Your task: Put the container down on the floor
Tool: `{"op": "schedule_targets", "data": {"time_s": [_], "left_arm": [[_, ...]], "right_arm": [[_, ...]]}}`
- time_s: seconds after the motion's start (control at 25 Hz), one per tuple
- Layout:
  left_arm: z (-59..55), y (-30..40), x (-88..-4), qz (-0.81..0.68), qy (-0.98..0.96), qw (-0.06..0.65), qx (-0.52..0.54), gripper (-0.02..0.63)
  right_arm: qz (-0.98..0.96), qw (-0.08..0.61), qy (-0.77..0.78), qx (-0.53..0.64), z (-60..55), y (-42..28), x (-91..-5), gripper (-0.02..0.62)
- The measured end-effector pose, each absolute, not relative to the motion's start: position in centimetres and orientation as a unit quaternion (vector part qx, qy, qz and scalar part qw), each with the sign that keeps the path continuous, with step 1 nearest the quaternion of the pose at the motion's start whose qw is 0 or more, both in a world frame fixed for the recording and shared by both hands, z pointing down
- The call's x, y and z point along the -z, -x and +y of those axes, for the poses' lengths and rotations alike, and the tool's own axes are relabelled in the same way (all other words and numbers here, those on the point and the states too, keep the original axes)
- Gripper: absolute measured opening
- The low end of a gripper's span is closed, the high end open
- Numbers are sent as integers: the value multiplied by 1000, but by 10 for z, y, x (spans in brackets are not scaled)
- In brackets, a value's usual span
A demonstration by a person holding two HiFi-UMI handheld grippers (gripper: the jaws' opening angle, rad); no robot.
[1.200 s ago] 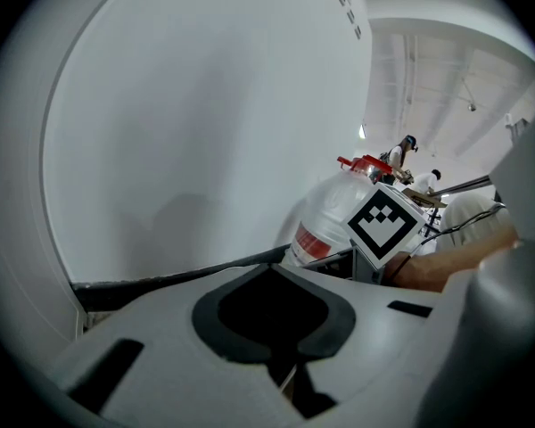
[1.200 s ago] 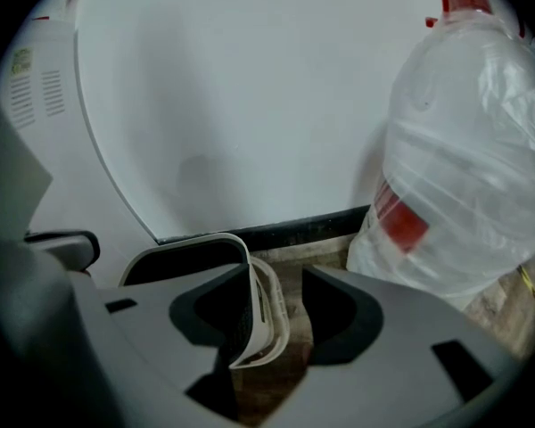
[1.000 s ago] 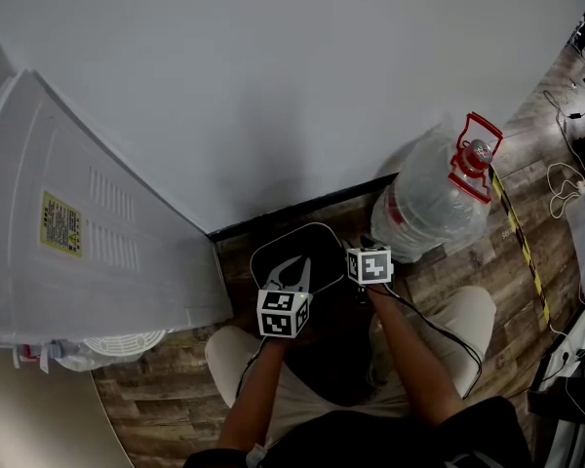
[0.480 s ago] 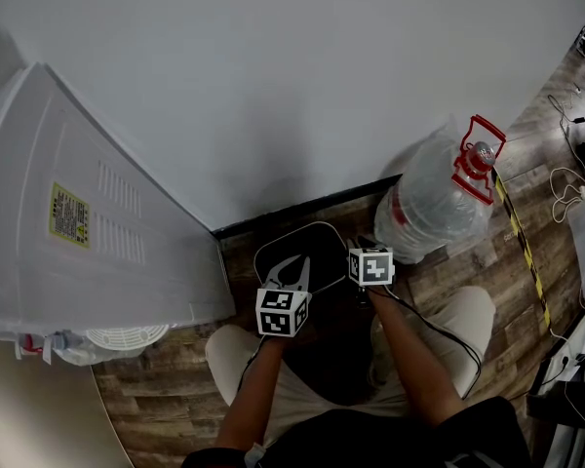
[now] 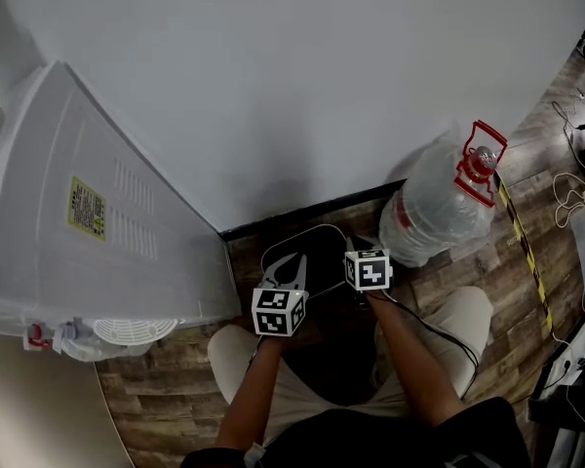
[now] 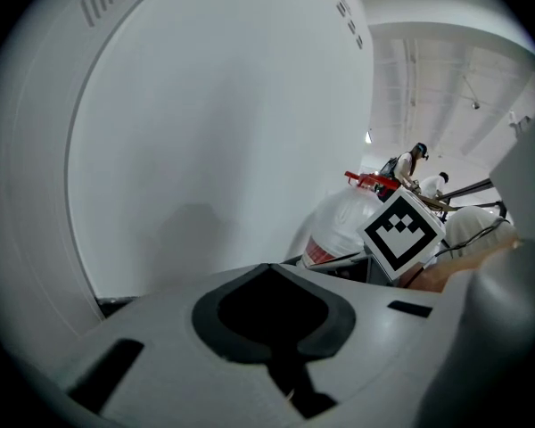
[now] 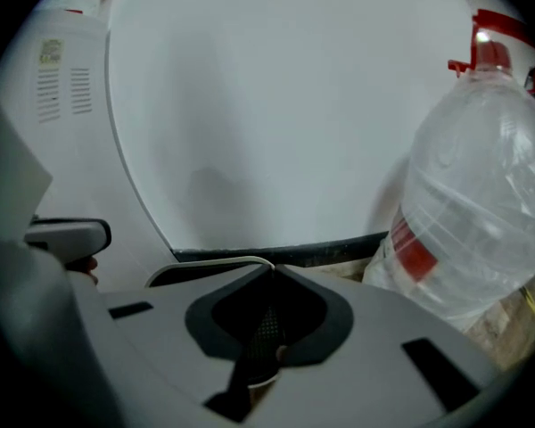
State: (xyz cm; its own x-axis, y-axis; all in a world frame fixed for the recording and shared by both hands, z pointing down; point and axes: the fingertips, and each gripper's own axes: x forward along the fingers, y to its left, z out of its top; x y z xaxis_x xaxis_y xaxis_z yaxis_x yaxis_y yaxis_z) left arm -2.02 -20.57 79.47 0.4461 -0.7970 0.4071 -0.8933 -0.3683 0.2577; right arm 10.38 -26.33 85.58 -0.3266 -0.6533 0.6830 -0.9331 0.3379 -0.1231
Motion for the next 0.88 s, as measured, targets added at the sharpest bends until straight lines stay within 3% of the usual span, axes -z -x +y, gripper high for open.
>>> {"op": "schedule_targets", "data": {"time_s": [0.4,0.88], "left_arm": [[-202,46,-757,-530,-820,184,-111,17],[-210,73,-665,-566,-814,119,-55,17]], "right_arm": [[-811,238,-499,-188,-266,-71,-788,29],[-878,123,-447,-115,-259,-20,-643,29]]}}
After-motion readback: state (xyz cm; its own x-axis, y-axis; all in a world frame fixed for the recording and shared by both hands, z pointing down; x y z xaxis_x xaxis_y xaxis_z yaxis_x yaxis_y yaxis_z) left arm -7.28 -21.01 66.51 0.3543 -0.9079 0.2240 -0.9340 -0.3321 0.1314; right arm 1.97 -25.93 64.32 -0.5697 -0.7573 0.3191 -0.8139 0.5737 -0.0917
